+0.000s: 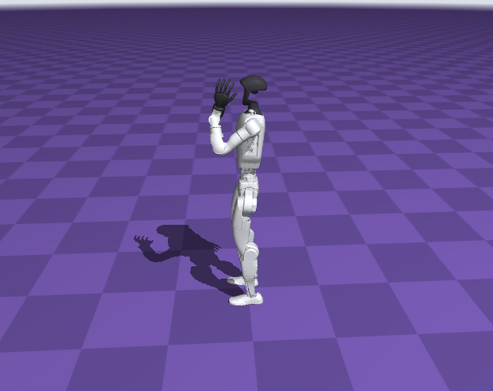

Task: Upper body actions

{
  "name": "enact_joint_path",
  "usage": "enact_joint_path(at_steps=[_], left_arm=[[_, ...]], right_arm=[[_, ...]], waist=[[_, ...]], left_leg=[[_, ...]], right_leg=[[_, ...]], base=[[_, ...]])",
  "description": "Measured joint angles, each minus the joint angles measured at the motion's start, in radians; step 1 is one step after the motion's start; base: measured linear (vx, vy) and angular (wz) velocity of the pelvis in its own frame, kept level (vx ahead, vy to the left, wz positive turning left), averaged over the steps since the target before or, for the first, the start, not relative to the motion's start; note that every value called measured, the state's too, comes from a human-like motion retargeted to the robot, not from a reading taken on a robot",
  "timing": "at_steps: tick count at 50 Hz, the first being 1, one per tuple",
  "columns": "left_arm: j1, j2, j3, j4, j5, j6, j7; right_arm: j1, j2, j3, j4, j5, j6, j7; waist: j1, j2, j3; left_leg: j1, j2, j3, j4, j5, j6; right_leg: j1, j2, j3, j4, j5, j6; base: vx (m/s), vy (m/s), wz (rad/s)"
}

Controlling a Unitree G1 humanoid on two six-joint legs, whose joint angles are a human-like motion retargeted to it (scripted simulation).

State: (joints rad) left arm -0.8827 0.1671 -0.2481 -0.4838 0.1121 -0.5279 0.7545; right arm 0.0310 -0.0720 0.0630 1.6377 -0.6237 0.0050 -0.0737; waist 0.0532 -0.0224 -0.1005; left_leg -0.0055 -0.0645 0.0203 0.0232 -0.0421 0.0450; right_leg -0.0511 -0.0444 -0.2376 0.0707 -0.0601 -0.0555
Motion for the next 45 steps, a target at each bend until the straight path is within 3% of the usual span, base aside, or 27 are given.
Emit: enact_joint_path(at_steps=[11,18,27,35,45], left_arm=[[0.310,0.175,0.205,0.137,0.194,-0.013,0.001],[0.652,0.295,0.315,0.373,0.264,-0.062,-0.144],[0.965,0.246,0.329,0.854,0.238,-0.198,-0.510],[1.108,0.255,0.344,1.303,0.539,-0.212,-0.528],[1.242,0.205,0.243,1.432,0.513,-0.258,-0.624]], right_arm=[[-0.026,-0.002,-0.017,0.008,-0.005,-0.007,-0.002],[-0.033,-0.006,-0.006,0.006,-0.002,-0.010,-0.004],[-0.042,-0.011,0.015,0.005,0.000,-0.008,-0.003],[-0.048,-0.013,0.032,0.003,-0.004,-0.008,-0.006],[-0.033,-0.018,0.038,0.001,0.012,-0.009,-0.002]], waist=[[-0.008,0.012,0.021],[-0.020,0.019,0.032],[-0.033,0.025,0.050],[-0.047,0.023,0.060],[-0.042,0.016,0.062]], left_leg=[[-0.003,0.002,0.018,-0.002,-0.003,-0.004],[-0.004,0.009,0.038,-0.004,-0.006,-0.008],[-0.006,0.011,0.041,-0.004,-0.006,-0.010],[-0.008,0.014,0.037,-0.004,-0.007,-0.012],[-0.010,0.015,0.019,-0.003,-0.006,-0.013]], right_leg=[[-0.006,0.012,0.021,-0.005,-0.001,-0.010],[-0.013,0.013,0.041,-0.002,-0.002,-0.006],[-0.016,0.010,0.043,0.000,-0.003,-0.004],[-0.019,0.009,0.040,0.003,-0.004,-0.002],[-0.010,0.007,0.013,-0.005,-0.005,-0.001]], base=[[0.00,0.00,0.00],[0.00,0.00,0.00],[0.00,0.00,0.00],[0.00,0.00,0.00],[0.00,0.01,0.06]])
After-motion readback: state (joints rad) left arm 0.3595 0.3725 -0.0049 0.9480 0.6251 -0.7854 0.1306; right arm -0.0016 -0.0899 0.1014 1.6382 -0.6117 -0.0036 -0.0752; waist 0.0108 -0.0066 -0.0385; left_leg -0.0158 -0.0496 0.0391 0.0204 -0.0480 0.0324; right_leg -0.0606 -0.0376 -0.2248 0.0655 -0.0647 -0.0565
